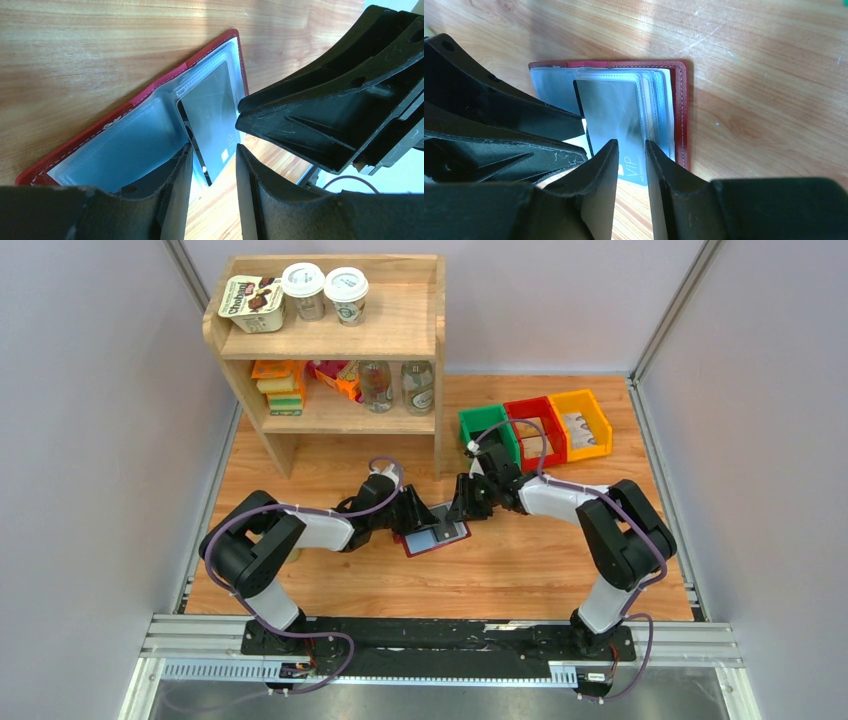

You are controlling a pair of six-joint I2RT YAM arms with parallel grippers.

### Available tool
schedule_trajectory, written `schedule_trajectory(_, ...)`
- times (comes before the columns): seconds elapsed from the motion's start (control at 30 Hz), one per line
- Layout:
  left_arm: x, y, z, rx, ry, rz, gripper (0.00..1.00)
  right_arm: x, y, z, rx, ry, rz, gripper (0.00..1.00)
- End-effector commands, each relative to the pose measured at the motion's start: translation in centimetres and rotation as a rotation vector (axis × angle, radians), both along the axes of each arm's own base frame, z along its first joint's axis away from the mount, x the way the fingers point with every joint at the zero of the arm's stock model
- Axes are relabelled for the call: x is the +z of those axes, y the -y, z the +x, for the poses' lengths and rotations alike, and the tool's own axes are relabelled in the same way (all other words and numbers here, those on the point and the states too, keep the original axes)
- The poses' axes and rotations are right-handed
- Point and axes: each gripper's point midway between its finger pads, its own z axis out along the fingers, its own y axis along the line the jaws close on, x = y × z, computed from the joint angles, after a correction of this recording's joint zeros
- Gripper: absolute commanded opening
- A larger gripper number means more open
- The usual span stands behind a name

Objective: Take the credit cards out of the card holder
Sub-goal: Remove the credit card from the card holder.

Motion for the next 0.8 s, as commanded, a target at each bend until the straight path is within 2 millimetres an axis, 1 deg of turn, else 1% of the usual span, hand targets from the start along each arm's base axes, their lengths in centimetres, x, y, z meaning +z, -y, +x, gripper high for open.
schedule_trajectory(0.0, 3.0, 1.5, 1.0, -0.005, 0.05, -0.098, 0.44, -0.5, -0.3, -0.3, 0.005, -0.003, 0.017, 0.32)
schedule_trajectory(0.07, 3.8, 1.6, 1.1, -0.002, 0.058, -0.117, 0.42, -0.6, -0.2, -0.4, 0.003, -0.006, 0.015, 0.31)
schedule_trajectory(0.1, 4.3, 1.6, 1.1, -0.001, 0.068, -0.124, 0.37, -0.6, -0.1, -0.4, 0.003, -0.006, 0.015, 0.31)
schedule_trajectory(0.17, 4.9, 1.6, 1.2, 0.004, 0.077, -0.134, 0.36, -0.7, 0.0, -0.5, 0.002, -0.006, 0.013, 0.31)
schedule_trajectory(0.23, 5.0, 1.5, 1.1, 0.008, 0.072, -0.14, 0.35, -0.8, 0.0, -0.6, 0.0, -0.009, 0.01, 0.31)
schedule_trajectory(0.27, 5.3, 1.6, 1.1, 0.013, 0.075, -0.154, 0.29, -0.9, 0.1, -0.7, -0.002, -0.015, 0.009, 0.3)
schedule_trajectory(0.37, 5.7, 1.5, 1.0, 0.032, 0.079, -0.197, 0.26, -1.1, 0.1, -0.9, -0.011, -0.025, 0.015, 0.3)
schedule_trajectory(0.4, 6.0, 1.6, 1.0, 0.035, 0.088, -0.221, 0.21, -1.1, 0.1, -1.0, -0.014, -0.028, 0.016, 0.3)
schedule_trajectory(0.43, 6.3, 1.6, 1.1, 0.037, 0.099, -0.233, 0.2, -1.2, 0.1, -1.1, -0.018, -0.031, 0.017, 0.29)
schedule_trajectory(0.53, 6.2, 1.7, 1.0, 0.027, 0.098, -0.238, 0.18, -1.5, 0.1, -1.5, -0.022, -0.042, 0.023, 0.29)
schedule_trajectory(0.57, 6.2, 1.8, 1.0, 0.026, 0.101, -0.242, 0.13, -1.5, 0.1, -1.6, -0.023, -0.044, 0.024, 0.29)
schedule_trajectory(0.7, 5.3, 1.9, 0.7, 0.012, 0.079, -0.233, 0.13, -1.6, -0.1, -1.8, -0.025, -0.049, 0.03, 0.28)
schedule_trajectory(0.77, 4.8, 2.0, 0.4, 0.004, 0.064, -0.23, 0.15, -1.6, -0.3, -2.0, -0.023, -0.051, 0.034, 0.28)
